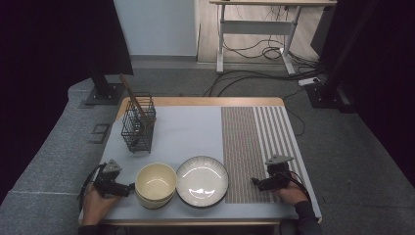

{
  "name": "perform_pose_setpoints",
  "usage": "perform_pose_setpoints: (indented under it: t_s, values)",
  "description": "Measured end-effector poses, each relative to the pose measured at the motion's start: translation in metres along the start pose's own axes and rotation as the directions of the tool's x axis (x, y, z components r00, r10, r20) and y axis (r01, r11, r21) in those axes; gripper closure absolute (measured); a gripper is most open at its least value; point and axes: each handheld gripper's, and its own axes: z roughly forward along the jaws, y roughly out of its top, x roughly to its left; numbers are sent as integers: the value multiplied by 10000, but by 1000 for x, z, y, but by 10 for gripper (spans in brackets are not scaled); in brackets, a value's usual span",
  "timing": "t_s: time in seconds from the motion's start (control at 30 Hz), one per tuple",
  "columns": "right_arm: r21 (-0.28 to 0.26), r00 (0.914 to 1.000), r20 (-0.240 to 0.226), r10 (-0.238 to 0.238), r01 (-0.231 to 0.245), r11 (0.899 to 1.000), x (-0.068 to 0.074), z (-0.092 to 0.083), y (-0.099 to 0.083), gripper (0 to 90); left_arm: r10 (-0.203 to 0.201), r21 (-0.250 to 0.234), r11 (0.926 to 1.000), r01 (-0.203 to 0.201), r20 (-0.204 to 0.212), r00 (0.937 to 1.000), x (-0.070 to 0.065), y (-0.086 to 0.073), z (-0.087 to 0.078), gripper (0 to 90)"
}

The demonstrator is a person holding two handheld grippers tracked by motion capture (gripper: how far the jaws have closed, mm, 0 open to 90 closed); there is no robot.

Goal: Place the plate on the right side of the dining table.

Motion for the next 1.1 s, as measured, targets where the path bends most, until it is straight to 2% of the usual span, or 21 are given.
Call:
perform_pose_setpoints:
  t_s: [0.2,0.37,0.7,0.87,0.97,1.0,1.1]
  values:
    - [10,10000,-17,37,-37,10000,0,0,0,0,6,0,10000,-6,-2,10000,0,0,0,0]
    - [224,9999,-127,-31,34,9997,-1,-1,2,0,2,0,10000,-2,0,10000,0,0,0,0]
    - [531,9999,40,97,-99,9985,-2,-4,7,14,-7,-1,10000,7,-1,10000,0,0,0,1]
    - [363,10000,2,92,-92,9993,1,-8,10,0,-4,-10,10000,4,-8,10000,0,0,0,1]
    - [346,9999,-136,-43,48,9994,7,-10,12,0,-9,-10,10000,9,-3,10000,0,0,0,1]
    - [203,9994,-240,-257,261,9995,11,-13,13,0,-10,-12,10000,10,-6,10000,0,0,0,2]
    - [75,9992,-245,-323,325,9994,14,-16,15,0,-5,-13,10000,5,-8,10000,0,0,0,2]
